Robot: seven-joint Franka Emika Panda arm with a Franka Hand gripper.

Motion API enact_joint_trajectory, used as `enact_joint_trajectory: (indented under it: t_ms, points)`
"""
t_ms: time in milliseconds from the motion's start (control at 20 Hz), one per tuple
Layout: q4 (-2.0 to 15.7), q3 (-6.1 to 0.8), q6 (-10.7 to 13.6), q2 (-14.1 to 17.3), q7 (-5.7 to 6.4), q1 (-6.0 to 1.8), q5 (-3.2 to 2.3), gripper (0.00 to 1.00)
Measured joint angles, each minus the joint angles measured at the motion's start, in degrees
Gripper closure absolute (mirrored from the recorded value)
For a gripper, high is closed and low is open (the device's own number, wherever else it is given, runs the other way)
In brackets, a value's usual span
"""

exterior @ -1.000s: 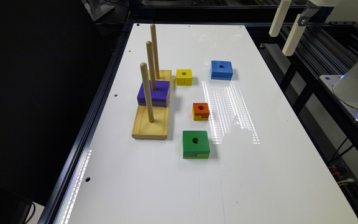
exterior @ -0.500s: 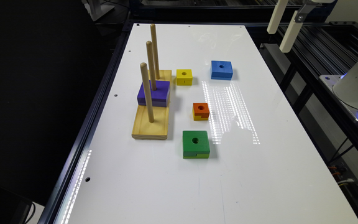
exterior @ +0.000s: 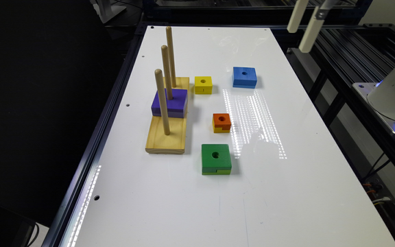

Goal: Pick up yellow block.

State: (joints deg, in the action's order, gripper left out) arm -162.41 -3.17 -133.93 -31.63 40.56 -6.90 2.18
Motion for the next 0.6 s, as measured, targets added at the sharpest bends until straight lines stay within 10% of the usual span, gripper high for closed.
enact_joint_trajectory:
  t_ms: [600]
  points:
    - [7.78,-0.02,-1.5,10.1,-1.79,-2.41,-0.37,0.0]
